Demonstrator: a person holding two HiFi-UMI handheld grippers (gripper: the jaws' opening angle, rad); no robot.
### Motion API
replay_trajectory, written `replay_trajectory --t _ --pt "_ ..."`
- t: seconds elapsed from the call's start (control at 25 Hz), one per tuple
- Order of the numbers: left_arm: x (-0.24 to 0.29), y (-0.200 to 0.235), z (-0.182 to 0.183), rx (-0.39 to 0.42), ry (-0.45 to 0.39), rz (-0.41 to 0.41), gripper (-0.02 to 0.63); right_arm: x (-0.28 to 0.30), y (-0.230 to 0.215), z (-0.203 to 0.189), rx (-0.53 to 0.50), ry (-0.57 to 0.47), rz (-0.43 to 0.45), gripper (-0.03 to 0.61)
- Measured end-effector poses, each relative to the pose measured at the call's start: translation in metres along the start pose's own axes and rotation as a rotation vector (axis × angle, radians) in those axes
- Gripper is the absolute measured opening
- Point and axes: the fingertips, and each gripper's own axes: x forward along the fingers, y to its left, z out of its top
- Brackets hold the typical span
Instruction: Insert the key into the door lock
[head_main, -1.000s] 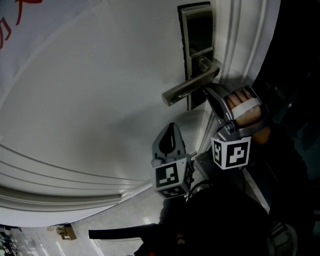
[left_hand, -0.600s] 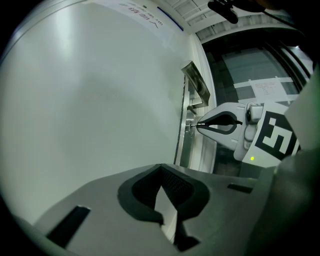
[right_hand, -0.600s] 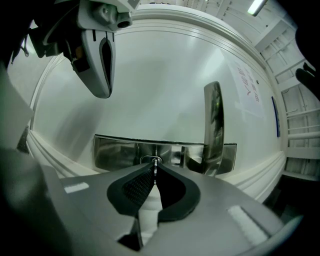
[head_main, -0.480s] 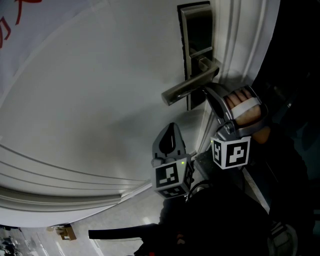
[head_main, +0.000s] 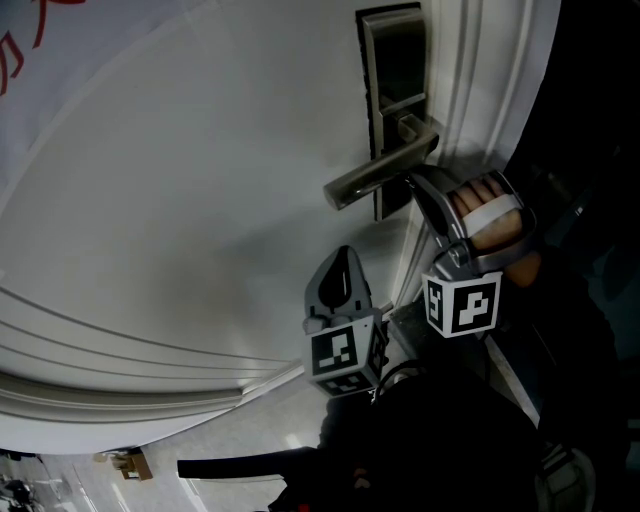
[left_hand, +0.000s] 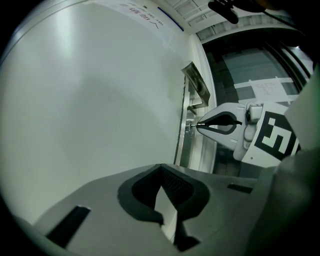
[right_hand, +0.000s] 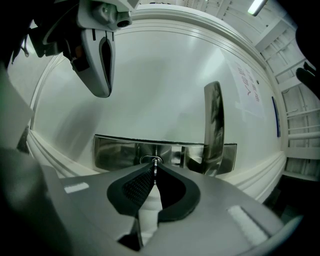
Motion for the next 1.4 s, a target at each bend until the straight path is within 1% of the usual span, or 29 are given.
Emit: replay_trajectory --t 0.32,0.64,0.96,1.4 --pt "0.0021 -0.0034 0.0032 -0.004 -0.007 -0.017 0.002 0.0005 0.0002 0.0001 0.000 -0.001 -0.001 0.013" --pt "0.0010 0.0016 -0.0019 -0.003 0.003 0.005 0.002 0.0011 -0.0003 0.0005 0.002 -0.003 0.001 0.013" --pt "0.0019 -0.0013 0.0004 -0.004 0.001 -0.009 0.002 0.0010 -0.0002 0.0008 0.003 -0.003 0.004 0.013" --pt "0.0009 0.0007 -0.0012 -0.004 0.003 -0.002 0.002 0.0014 -0.0003 0.0004 0.002 -0.001 0.002 0.012"
